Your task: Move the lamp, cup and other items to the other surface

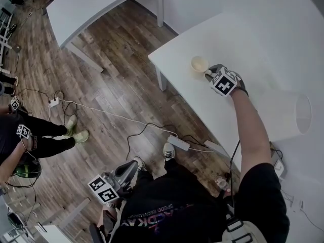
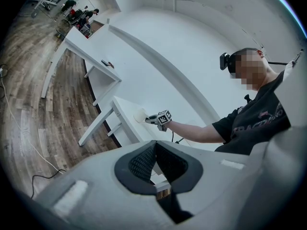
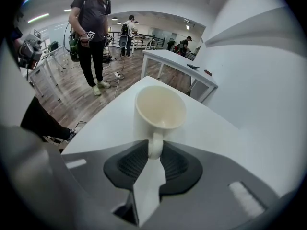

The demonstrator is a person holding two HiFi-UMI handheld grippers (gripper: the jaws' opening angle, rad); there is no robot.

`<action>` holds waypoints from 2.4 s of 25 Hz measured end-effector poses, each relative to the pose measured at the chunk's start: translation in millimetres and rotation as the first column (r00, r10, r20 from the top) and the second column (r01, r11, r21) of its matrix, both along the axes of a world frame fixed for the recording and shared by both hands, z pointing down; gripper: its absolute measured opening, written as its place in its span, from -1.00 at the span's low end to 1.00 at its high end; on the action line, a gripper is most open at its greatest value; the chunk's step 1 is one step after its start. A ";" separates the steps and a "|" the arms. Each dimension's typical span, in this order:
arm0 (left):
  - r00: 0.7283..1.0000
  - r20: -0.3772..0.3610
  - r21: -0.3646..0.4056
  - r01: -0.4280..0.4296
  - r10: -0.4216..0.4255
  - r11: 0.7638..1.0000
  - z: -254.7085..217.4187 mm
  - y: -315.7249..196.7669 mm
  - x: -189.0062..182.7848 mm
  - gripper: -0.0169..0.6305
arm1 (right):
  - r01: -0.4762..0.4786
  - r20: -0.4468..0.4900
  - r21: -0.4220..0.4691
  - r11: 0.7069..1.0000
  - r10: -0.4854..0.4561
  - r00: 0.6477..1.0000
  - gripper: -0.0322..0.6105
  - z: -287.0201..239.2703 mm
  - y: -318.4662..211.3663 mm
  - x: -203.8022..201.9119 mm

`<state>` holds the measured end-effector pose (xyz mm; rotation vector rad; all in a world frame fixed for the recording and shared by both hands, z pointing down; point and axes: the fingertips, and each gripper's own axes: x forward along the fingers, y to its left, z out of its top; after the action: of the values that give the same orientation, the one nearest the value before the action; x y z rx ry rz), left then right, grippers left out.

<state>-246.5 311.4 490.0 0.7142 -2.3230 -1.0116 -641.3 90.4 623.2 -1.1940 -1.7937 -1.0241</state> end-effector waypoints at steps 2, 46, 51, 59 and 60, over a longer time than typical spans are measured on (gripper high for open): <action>1.000 0.005 0.004 -0.003 0.003 1.000 -0.7 -0.6 0.9 -0.95 | -0.025 -0.017 -0.022 0.999 0.025 1.000 -0.64 -0.4 0.9 6.3; 0.985 0.085 0.049 -0.153 0.149 0.987 -20.4 67.7 36.3 -0.95 | -0.478 0.055 -0.617 0.625 0.640 0.766 -0.75 -109.9 23.0 106.9; 0.970 0.107 0.052 -0.226 0.219 0.973 -23.2 75.6 43.8 -0.95 | -0.491 0.031 -0.656 0.573 0.671 0.741 -0.75 -131.9 33.8 151.7; 0.918 0.148 0.066 -0.381 0.368 0.922 -25.7 69.8 64.7 -0.94 | -0.561 -0.028 -0.671 0.485 0.739 0.673 -0.75 -133.5 35.5 254.4; 0.910 0.151 0.065 -0.400 0.387 0.914 -25.5 69.8 68.9 -0.94 | -0.566 -0.026 -0.669 0.482 0.745 0.666 -0.75 -133.9 33.8 268.5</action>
<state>-177.6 381.2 464.4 1.2669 -2.1230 -0.9113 -372.8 124.2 489.3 -0.5388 -2.6461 -0.0762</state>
